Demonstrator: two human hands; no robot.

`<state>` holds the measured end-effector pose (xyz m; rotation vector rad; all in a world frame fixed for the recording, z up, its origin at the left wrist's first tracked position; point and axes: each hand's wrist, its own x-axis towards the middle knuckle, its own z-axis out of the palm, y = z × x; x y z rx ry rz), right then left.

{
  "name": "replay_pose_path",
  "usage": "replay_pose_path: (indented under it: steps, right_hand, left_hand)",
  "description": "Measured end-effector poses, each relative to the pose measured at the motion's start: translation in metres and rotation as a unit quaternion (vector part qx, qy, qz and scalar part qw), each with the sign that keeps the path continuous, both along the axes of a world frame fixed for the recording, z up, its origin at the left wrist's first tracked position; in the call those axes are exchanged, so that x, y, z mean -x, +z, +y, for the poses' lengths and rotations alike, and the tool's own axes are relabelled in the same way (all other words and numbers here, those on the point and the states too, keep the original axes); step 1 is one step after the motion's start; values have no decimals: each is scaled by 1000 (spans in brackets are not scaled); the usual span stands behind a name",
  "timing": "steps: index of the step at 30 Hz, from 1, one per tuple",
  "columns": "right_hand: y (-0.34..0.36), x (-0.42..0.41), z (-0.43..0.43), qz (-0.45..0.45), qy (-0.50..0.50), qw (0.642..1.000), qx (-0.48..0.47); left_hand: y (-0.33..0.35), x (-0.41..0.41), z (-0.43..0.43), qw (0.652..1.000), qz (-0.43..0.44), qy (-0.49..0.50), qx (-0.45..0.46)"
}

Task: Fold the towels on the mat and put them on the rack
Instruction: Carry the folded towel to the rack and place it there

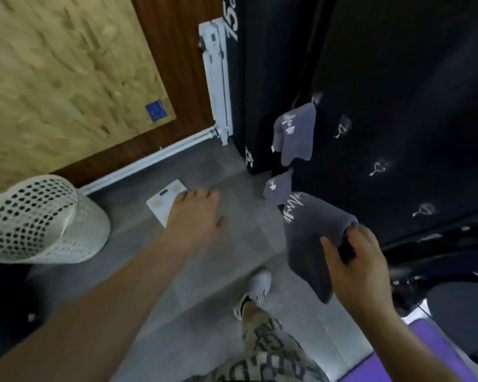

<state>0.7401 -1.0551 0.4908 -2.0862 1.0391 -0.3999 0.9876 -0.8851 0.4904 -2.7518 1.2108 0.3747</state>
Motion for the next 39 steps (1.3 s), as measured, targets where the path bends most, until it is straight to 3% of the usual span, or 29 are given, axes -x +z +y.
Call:
replay_pose_path:
  steps: [6,9,13,16,19,22,26,31,39]
  right_hand:
    - [-15,-79,-66,23,-25,999,12]
    - [-15,-102,-89,29,-26,997,72]
    - [-18,-128,-111,81,-55,987,126]
    - [-19,-146,-119,78,-69,990,96]
    - [-20,-164,-130,99,-25,993,56]
    - [-14,-180,-143,149,-3,989,-8]
    - [-1,-194,-151,68,23,995,-75]
    - [8,-199,-154,-9,-30,976,-215]
    - [-1,-192,-179,-115,-89,938,-315]
  left_hand:
    - [-2,-89,-103,999,20,-30,14]
    - [8,-115,-145,997,25,-69,31]
    - [24,-137,-200,982,37,-145,112]
    - [30,-142,-241,950,156,-210,172]
    - [26,-150,-275,899,283,-301,147]
    - [22,-156,-293,841,348,-398,109]
    - [8,-171,-309,795,411,-435,97]
    - [-7,-188,-337,719,553,-420,4]
    - [-21,-191,-375,728,557,-400,-16]
